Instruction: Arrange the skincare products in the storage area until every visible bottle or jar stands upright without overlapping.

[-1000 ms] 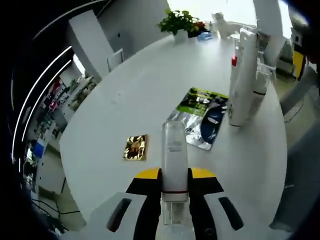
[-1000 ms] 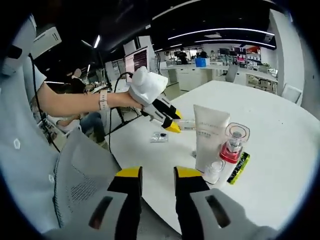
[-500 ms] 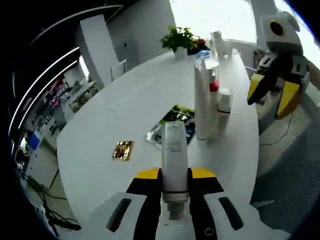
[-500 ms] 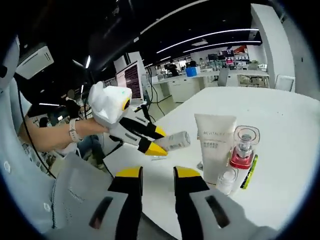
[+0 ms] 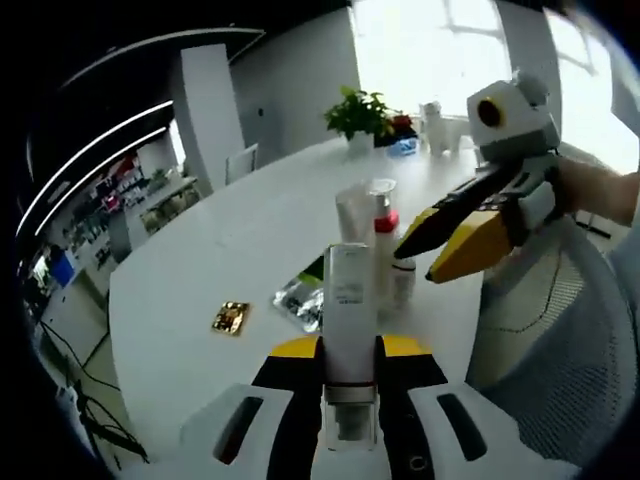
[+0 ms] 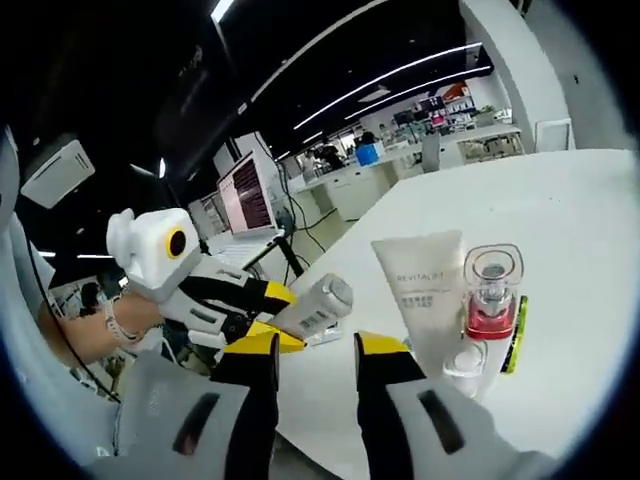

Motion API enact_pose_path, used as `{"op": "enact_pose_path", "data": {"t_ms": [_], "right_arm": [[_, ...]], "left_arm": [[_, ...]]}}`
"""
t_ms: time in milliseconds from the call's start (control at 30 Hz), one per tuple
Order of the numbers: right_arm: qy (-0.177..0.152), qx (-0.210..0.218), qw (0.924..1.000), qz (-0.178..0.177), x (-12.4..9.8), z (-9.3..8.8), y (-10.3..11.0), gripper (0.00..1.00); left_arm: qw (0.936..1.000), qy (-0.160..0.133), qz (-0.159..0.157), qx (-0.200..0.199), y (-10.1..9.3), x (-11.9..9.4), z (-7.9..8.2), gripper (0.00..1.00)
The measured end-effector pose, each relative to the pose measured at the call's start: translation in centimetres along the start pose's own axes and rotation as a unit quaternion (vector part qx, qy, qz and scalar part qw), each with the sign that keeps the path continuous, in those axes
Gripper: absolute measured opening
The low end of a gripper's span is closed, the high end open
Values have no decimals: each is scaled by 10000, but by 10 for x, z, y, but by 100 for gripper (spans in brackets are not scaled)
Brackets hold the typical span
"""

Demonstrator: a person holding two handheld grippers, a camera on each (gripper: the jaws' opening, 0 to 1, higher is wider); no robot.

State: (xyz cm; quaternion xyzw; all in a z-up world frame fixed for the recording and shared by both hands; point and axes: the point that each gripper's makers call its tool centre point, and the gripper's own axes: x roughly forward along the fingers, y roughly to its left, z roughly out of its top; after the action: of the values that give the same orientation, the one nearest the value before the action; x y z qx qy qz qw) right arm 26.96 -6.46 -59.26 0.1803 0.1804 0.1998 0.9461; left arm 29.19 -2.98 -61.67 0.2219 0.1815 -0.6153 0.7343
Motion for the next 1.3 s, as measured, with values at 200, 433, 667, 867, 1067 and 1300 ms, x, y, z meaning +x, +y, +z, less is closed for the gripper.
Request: {"op": "enact_pose_path", "data": {"t_ms": [200, 433, 667, 867, 1067, 1300], "right_arm": [[-284, 505, 9981, 219, 5, 8, 6, 32], [-594, 1139, 9909, 400, 6, 15, 9, 30], [-874, 1599, 9820, 497, 3, 22, 8, 25], [-1028, 1967, 9734, 571, 0, 25, 8, 23], [-1124, 2144, 9681, 641, -3, 28, 10, 20], [-1089, 1506, 9809, 568, -6, 33, 13, 19]], "left_arm": [[9998, -174, -89, 39, -11, -4, 12, 16], [9991, -375, -105, 164, -22, -7, 25, 16], [9986, -416, -16, 331, -28, -7, 30, 17], [9983, -463, -13, 367, -30, -7, 33, 17], [9971, -475, 40, 599, -27, -5, 33, 17], [9976, -538, -193, 387, -27, -3, 32, 19]]}}
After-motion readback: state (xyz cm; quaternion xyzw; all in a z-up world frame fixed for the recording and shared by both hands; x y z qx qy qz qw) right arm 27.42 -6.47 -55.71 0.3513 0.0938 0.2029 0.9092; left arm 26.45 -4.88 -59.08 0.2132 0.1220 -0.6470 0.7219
